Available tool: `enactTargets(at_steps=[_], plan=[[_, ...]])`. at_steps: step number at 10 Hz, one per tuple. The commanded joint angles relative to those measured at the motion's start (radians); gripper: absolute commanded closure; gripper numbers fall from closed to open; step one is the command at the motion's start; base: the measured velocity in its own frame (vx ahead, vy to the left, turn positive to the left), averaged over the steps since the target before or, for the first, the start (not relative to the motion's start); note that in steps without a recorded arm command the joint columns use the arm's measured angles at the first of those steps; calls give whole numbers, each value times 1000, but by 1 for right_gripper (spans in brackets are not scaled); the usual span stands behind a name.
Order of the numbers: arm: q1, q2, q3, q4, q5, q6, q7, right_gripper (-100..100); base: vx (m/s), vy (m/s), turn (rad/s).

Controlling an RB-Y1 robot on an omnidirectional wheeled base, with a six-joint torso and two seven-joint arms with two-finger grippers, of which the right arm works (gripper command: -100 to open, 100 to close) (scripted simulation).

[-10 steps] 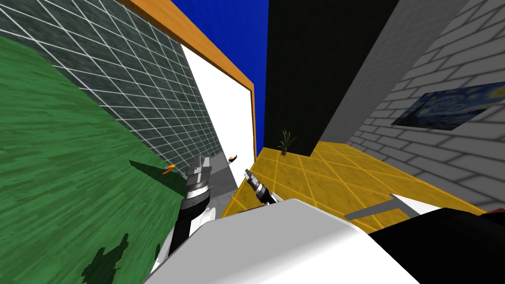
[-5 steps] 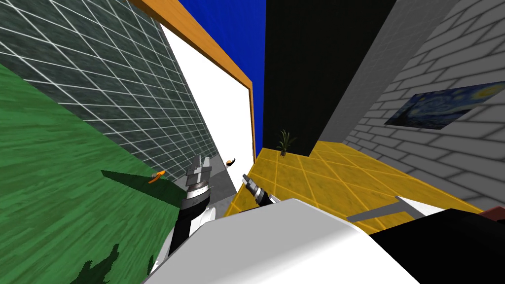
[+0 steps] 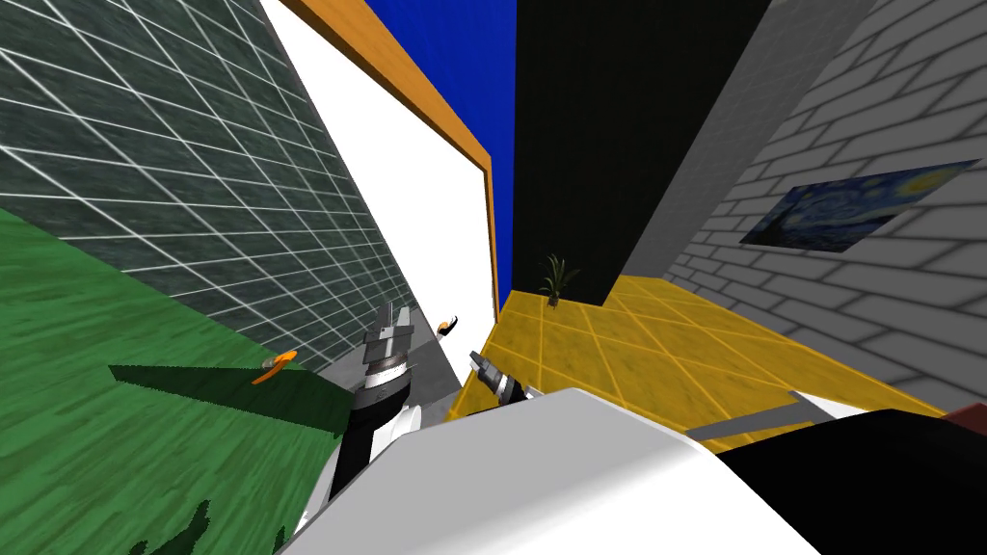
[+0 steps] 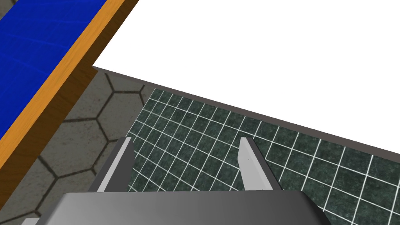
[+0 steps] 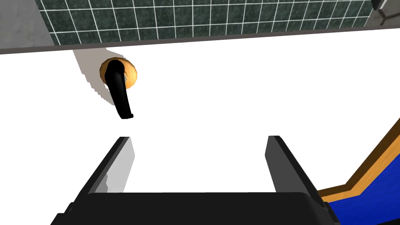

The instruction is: Push the door open

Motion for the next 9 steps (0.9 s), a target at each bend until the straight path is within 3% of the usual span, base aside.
enactTargets(at_steps=[1, 9], plan=[[-16, -1, 20, 39, -3, -9, -6, -100, 137, 30, -52], [-67, -14, 116, 167, -12, -26, -26, -100, 121, 33, -48]])
